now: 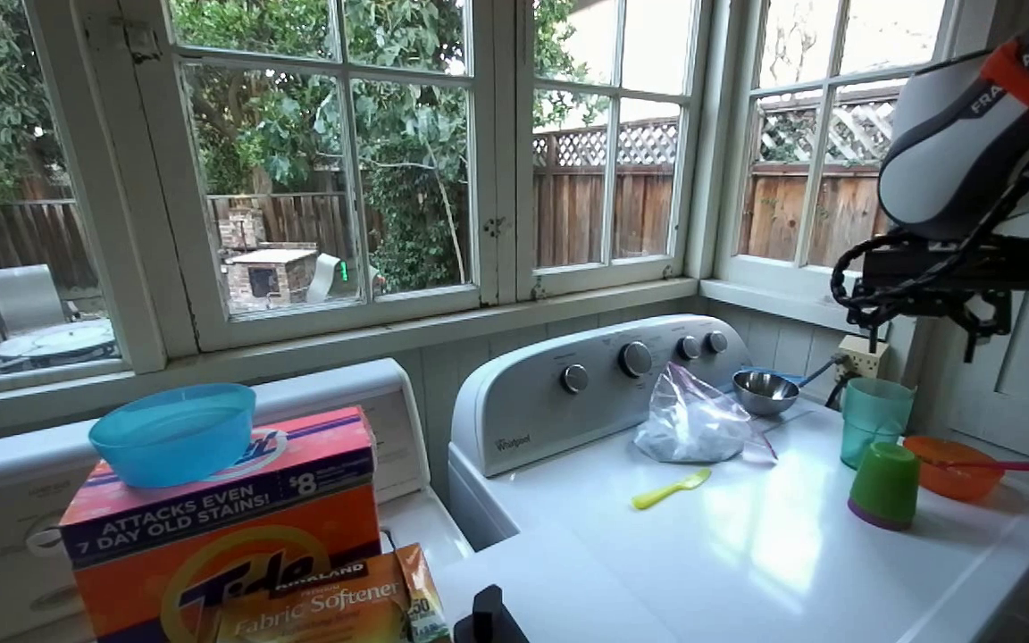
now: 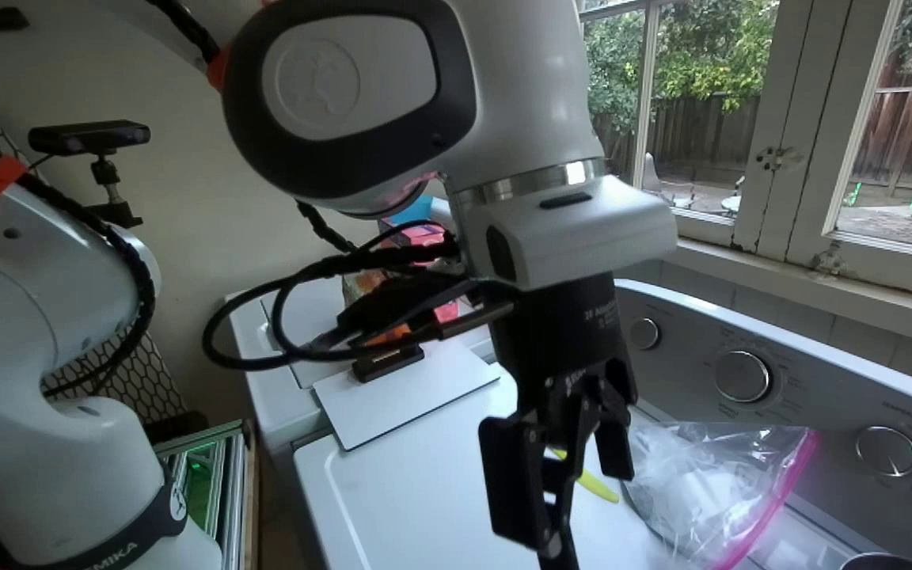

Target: Remove the spoon from the cup, and then put it down

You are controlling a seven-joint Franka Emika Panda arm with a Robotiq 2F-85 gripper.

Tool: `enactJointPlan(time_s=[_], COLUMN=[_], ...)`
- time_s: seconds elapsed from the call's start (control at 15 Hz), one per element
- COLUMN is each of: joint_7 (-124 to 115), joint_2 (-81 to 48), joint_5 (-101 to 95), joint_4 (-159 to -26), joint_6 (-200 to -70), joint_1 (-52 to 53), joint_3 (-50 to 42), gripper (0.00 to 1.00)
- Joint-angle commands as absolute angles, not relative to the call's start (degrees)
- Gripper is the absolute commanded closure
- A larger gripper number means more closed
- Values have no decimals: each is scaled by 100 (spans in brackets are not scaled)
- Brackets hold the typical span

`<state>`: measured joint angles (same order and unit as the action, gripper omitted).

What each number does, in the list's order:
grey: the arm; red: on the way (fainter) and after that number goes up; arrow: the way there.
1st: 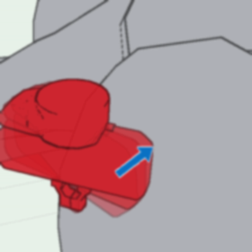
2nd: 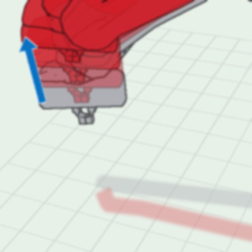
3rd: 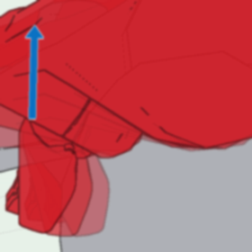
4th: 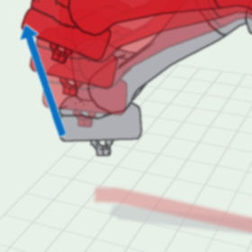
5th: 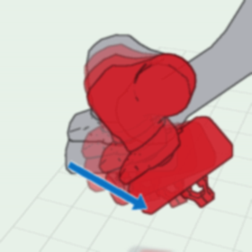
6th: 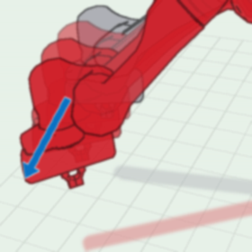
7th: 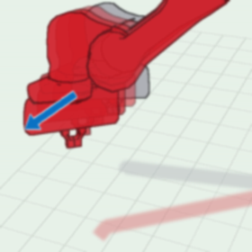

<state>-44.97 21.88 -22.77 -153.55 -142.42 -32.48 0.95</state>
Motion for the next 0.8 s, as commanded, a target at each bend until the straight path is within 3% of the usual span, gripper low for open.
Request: enactJointPlan(time_s=[0.0,0.27,0.73], joint_7=[-4639,-4747,-5312], joint_2=[2136,2085,1493], joint_5=[-2411,-2431,-2299], joint_4=[-15339,-15333,-15335], joint_6=[-14205,-14208,-16147], joint_1=[-3136,-3148,-3532], joint_3=[-95,-97,-624], gripper=[0,0,0])
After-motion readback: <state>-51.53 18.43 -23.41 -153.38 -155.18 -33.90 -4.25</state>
